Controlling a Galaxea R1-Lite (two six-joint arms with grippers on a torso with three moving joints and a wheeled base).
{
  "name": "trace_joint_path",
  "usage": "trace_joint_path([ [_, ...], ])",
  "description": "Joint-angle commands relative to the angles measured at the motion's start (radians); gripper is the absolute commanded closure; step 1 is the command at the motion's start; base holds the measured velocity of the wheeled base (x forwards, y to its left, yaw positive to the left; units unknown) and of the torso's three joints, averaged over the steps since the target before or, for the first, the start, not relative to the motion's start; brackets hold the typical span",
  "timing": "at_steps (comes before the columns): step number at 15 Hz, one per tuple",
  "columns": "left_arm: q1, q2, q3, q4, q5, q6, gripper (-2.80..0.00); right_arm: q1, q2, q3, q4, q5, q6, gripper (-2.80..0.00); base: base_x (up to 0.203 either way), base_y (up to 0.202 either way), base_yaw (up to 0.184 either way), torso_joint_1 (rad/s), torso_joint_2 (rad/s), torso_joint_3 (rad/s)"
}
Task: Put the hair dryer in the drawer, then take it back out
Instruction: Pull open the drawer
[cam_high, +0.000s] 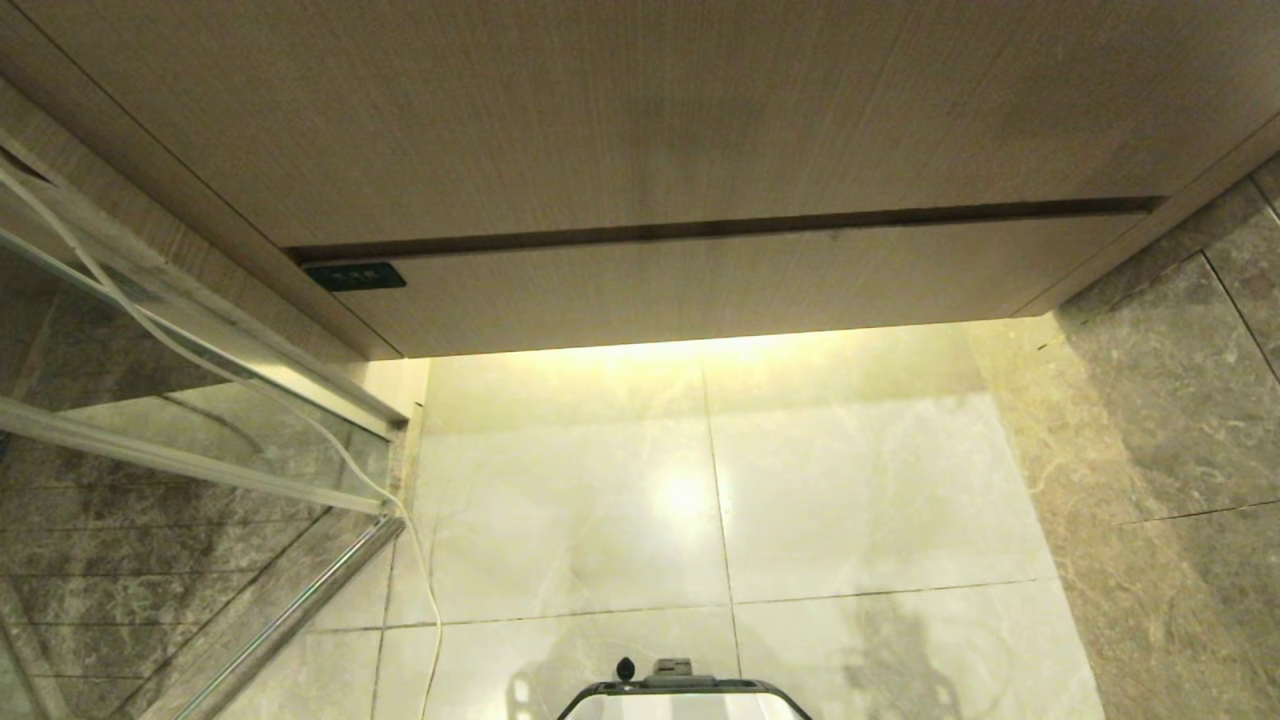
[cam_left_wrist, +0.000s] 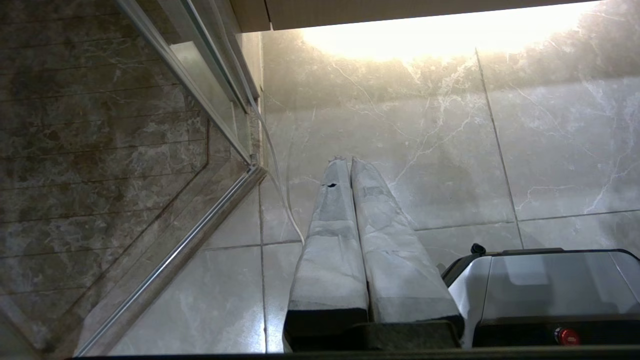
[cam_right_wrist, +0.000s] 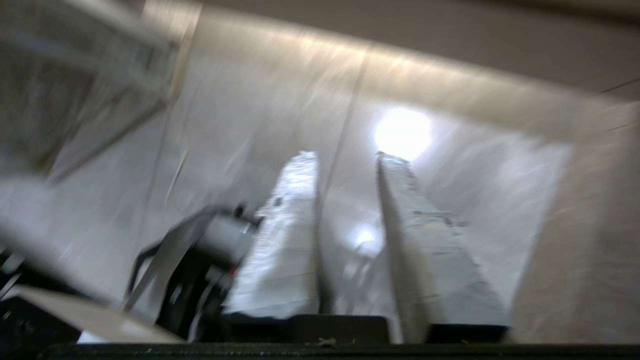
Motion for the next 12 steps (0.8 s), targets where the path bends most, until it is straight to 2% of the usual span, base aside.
trace_joint_path([
  [1, 0.0, 0.0, 0.002, 0.0, 0.0, 0.0, 0.0, 0.018, 0.32, -0.049, 0.037, 0.125, -0.026, -2.8, 0.0, 0.0, 0.0, 0.0, 0.0, 0.0],
  [2, 0.0, 0.0, 0.002, 0.0, 0.0, 0.0, 0.0, 0.02, 0.39, -0.06, 0.031, 0.155, -0.089, -2.8, 0.0, 0.0, 0.0, 0.0, 0.0, 0.0],
  [5, 0.0, 0.0, 0.002, 0.0, 0.0, 0.0, 0.0, 0.019, 0.488, -0.014, -0.092, 0.159, -0.47, -2.8, 0.0, 0.0, 0.0, 0.0, 0.0, 0.0],
  [7, 0.0, 0.0, 0.002, 0.0, 0.0, 0.0, 0.0, 0.004, 0.507, 0.154, -0.274, 0.193, -0.657, -2.8, 0.0, 0.0, 0.0, 0.0, 0.0, 0.0],
  [8, 0.0, 0.0, 0.0, 0.001, 0.0, 0.0, 0.0, -0.007, 0.523, 0.233, -0.388, 0.238, -0.739, -2.8, 0.0, 0.0, 0.0, 0.0, 0.0, 0.0],
  [9, 0.0, 0.0, 0.002, 0.001, 0.0, 0.0, 0.0, -0.023, 0.557, 0.289, -0.493, 0.329, -0.806, -2.8, 0.0, 0.0, 0.0, 0.0, 0.0, 0.0],
  [10, 0.0, 0.0, 0.002, 0.0, 0.0, 0.0, 0.0, -0.037, 0.594, 0.312, -0.543, 0.4, -0.837, -2.8, 0.0, 0.0, 0.0, 0.0, 0.0, 0.0],
  [12, 0.0, 0.0, 0.002, 0.001, 0.0, 0.0, 0.0, -0.057, 0.662, 0.313, -0.605, 0.429, -0.848, -2.8, 0.0, 0.0, 0.0, 0.0, 0.0, 0.0],
])
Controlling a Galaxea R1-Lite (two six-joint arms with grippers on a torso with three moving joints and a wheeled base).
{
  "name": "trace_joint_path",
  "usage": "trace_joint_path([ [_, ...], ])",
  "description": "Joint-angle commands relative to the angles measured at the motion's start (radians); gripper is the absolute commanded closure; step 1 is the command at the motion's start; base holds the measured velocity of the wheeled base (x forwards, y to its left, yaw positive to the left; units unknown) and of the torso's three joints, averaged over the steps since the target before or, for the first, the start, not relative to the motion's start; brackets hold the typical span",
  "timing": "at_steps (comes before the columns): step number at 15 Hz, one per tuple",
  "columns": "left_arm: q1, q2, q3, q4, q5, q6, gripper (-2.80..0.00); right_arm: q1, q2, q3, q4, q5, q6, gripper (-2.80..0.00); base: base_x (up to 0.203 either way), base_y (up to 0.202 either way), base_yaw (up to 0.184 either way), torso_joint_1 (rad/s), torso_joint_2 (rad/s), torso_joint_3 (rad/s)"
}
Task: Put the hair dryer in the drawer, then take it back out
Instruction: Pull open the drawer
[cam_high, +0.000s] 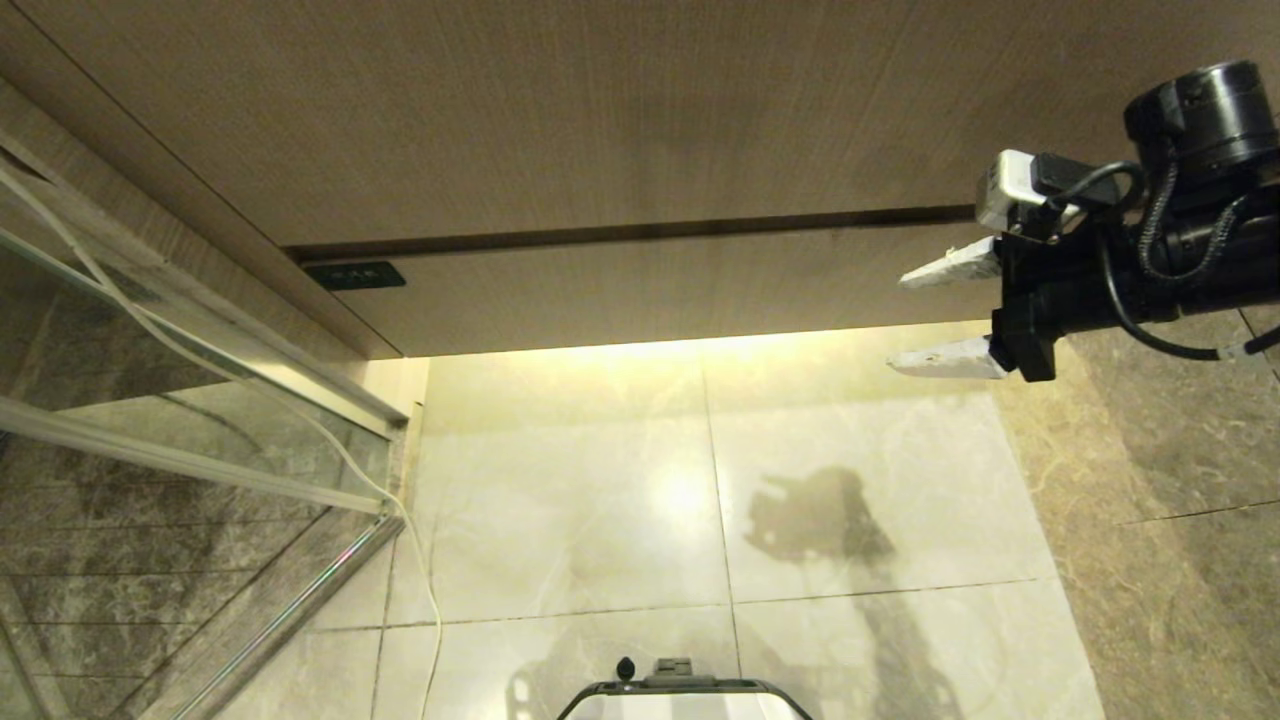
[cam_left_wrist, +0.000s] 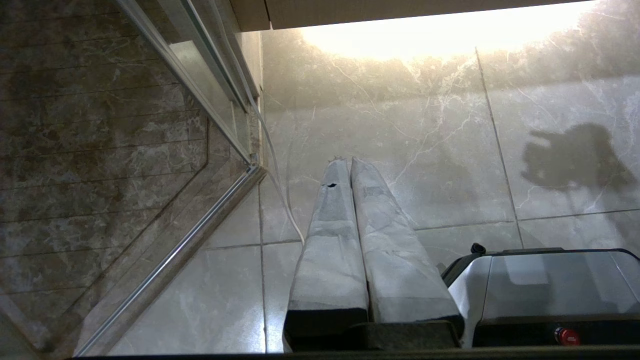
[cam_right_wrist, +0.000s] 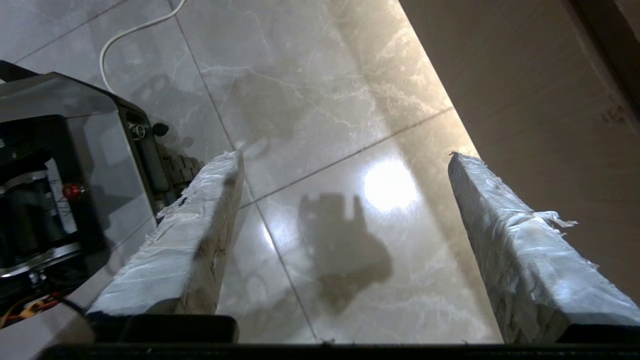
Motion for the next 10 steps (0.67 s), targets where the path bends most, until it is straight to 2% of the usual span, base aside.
trace_joint_path([
  [1, 0.0, 0.0, 0.002, -0.001, 0.0, 0.0, 0.0, -0.026, 0.112, 0.009, -0.095, 0.019, -0.01, -2.8, 0.0, 0.0, 0.0, 0.0, 0.0, 0.0],
  [3, 0.0, 0.0, 0.002, 0.0, 0.0, 0.0, 0.0, -0.041, 0.174, 0.004, -0.205, 0.0, 0.001, -2.8, 0.0, 0.0, 0.0, 0.0, 0.0, 0.0],
  [6, 0.0, 0.0, 0.002, -0.001, 0.0, 0.0, 0.0, -0.051, 0.244, 0.0, -0.362, -0.103, 0.006, -2.8, 0.0, 0.0, 0.0, 0.0, 0.0, 0.0],
  [8, 0.0, 0.0, 0.002, 0.001, 0.0, 0.0, 0.0, -0.051, 0.288, 0.0, -0.481, -0.109, 0.011, -2.8, 0.0, 0.0, 0.0, 0.0, 0.0, 0.0],
  [10, 0.0, 0.0, 0.002, -0.001, 0.0, 0.0, 0.0, -0.05, 0.318, -0.031, -0.528, -0.106, 0.015, -2.8, 0.0, 0.0, 0.0, 0.0, 0.0, 0.0],
])
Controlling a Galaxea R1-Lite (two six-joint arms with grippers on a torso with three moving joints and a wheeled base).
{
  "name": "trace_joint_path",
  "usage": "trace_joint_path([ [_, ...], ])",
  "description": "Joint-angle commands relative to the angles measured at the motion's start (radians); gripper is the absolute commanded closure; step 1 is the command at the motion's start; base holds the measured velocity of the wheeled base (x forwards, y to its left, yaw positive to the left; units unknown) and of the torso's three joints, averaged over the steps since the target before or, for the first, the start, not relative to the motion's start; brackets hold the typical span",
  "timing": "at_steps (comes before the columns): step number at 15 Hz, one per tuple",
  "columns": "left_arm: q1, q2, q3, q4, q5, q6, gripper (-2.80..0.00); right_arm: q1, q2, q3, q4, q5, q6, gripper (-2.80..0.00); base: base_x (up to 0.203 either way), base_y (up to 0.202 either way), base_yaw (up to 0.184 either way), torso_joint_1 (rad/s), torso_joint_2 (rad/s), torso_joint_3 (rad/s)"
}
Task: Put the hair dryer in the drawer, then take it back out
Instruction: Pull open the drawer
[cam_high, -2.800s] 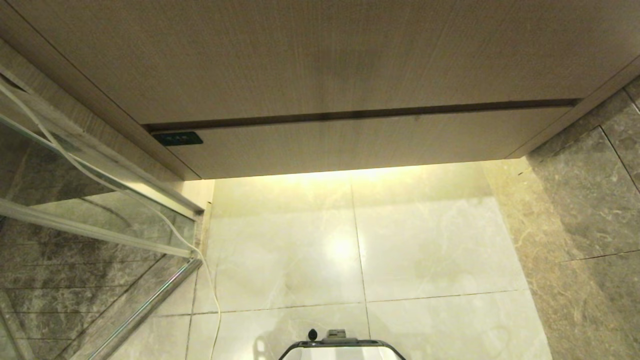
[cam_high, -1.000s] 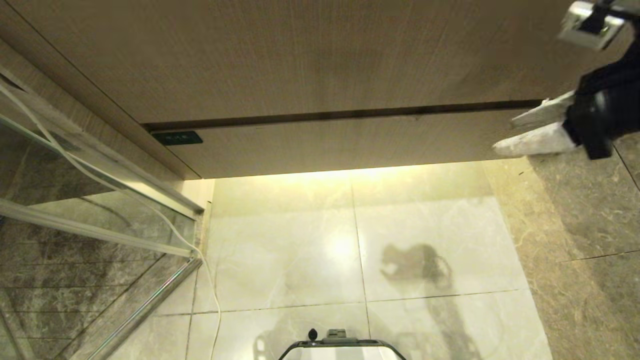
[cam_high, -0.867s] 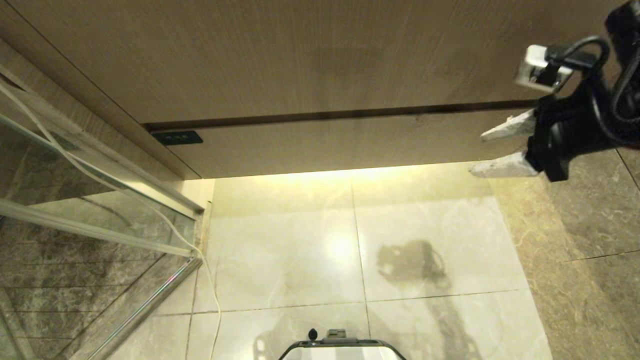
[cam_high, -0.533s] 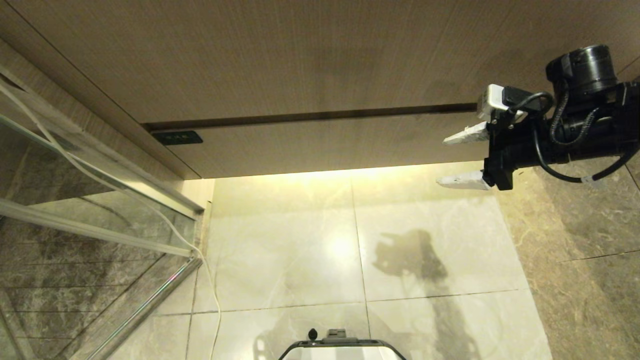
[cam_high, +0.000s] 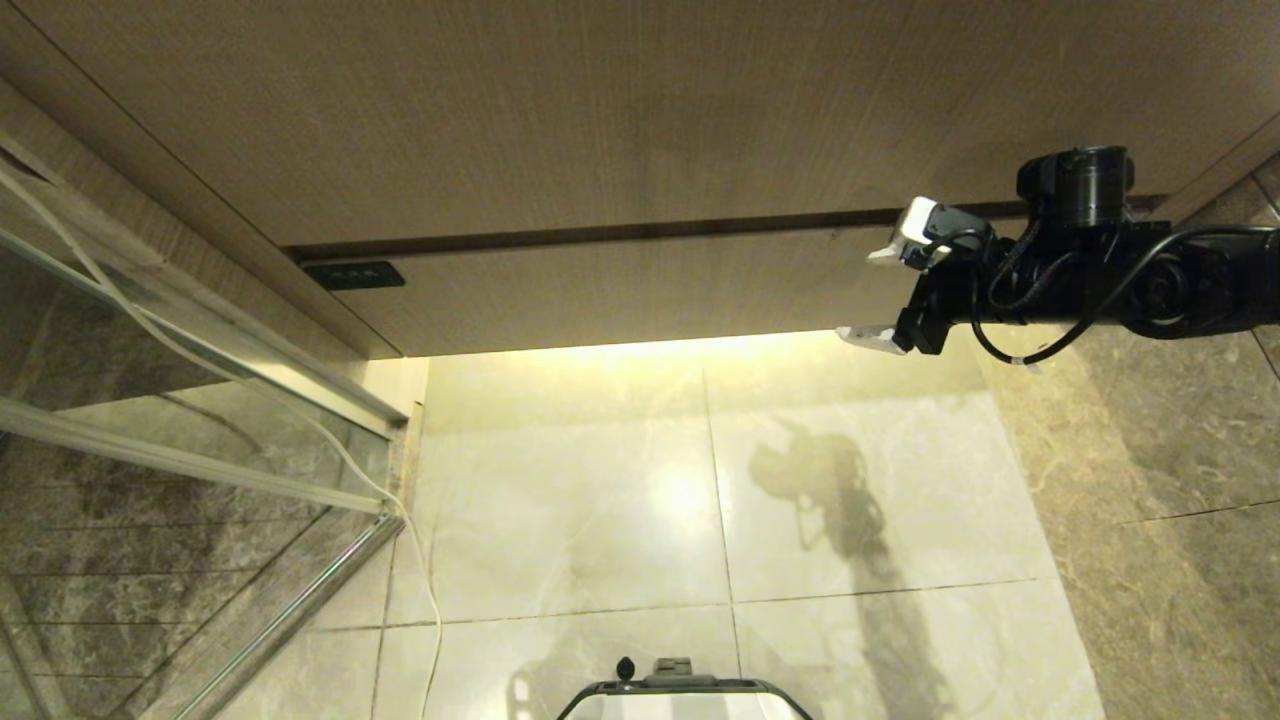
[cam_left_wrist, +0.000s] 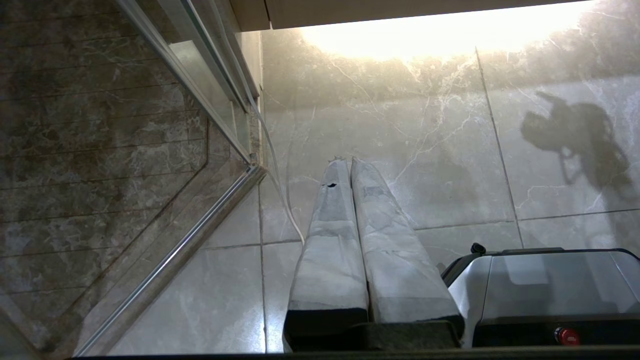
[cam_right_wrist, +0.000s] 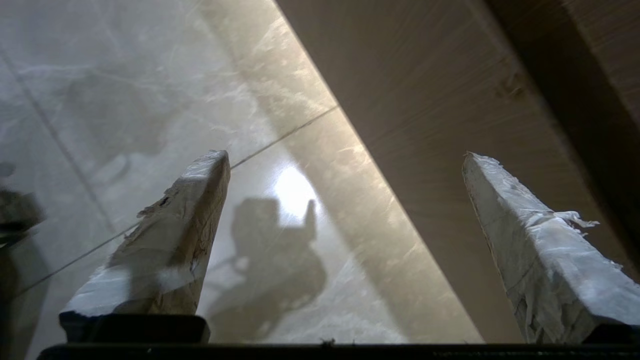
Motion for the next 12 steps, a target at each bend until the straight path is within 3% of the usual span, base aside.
trace_joint_path([
  [1, 0.0, 0.0, 0.001, 0.0, 0.0, 0.0, 0.0, 0.001, 0.05, -0.028, -0.053, 0.008, -0.001, -2.8, 0.0, 0.0, 0.0, 0.0, 0.0, 0.0],
  [5, 0.0, 0.0, 0.001, 0.001, 0.0, 0.0, 0.0, 0.0, 0.053, -0.017, -0.169, 0.025, -0.001, -2.8, 0.0, 0.0, 0.0, 0.0, 0.0, 0.0],
  [10, 0.0, 0.0, 0.002, 0.0, 0.0, 0.0, 0.0, -0.003, 0.042, 0.027, -0.179, 0.172, -0.011, -2.8, 0.0, 0.0, 0.0, 0.0, 0.0, 0.0],
  [12, 0.0, 0.0, 0.002, 0.001, 0.0, 0.0, 0.0, -0.003, 0.049, 0.042, -0.191, 0.194, -0.029, -2.8, 0.0, 0.0, 0.0, 0.0, 0.0, 0.0],
])
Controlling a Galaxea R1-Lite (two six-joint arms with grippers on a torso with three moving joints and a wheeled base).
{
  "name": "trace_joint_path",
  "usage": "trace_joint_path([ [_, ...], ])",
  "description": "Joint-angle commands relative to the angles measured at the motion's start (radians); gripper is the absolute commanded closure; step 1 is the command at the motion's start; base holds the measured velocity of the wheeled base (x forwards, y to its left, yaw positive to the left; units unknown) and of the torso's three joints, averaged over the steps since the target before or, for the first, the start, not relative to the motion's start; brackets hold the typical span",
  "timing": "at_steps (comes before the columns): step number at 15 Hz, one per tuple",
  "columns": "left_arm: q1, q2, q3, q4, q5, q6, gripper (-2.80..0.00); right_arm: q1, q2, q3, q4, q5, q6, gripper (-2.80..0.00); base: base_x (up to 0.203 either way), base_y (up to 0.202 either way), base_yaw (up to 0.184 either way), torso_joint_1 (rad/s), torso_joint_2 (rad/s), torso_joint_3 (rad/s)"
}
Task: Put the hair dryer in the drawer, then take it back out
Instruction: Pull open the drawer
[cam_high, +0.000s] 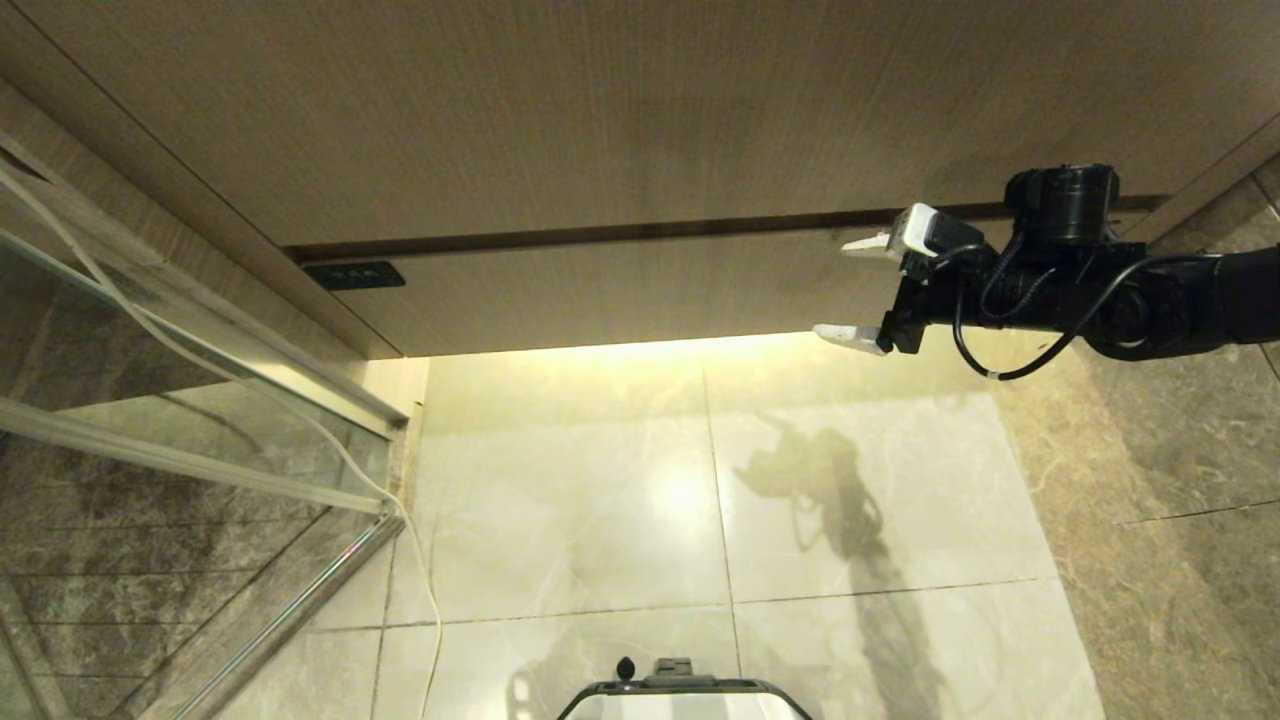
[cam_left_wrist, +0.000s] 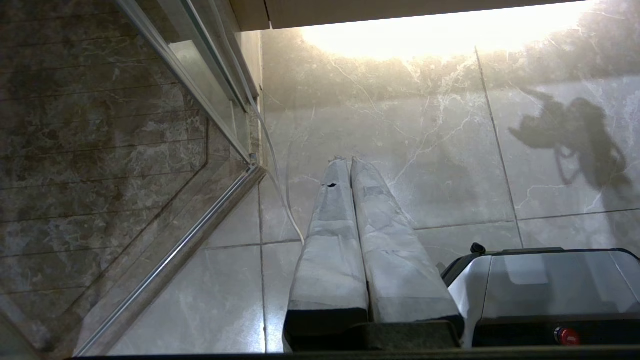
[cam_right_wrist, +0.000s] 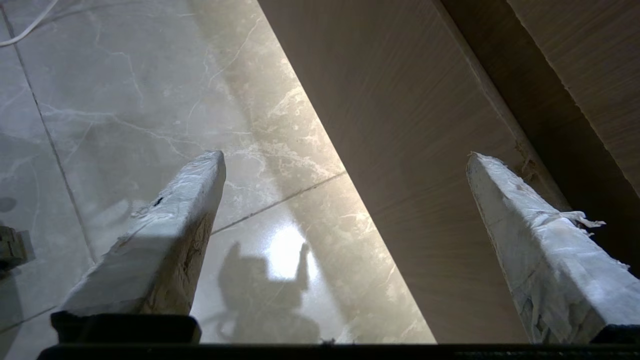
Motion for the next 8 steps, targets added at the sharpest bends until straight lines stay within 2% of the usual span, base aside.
trace_joint_path([
  [1, 0.0, 0.0, 0.002, 0.0, 0.0, 0.0, 0.0, 0.001, 0.005, 0.001, -0.031, 0.008, -0.016, -2.8, 0.0, 0.0, 0.0, 0.0, 0.0, 0.0],
  [5, 0.0, 0.0, 0.002, 0.0, 0.0, 0.001, 0.0, 0.002, 0.036, -0.007, -0.113, 0.006, -0.017, -2.8, 0.0, 0.0, 0.0, 0.0, 0.0, 0.0],
  [8, 0.0, 0.0, 0.002, 0.001, 0.0, 0.0, 0.0, 0.002, 0.042, -0.004, -0.124, 0.005, -0.021, -2.8, 0.0, 0.0, 0.0, 0.0, 0.0, 0.0],
])
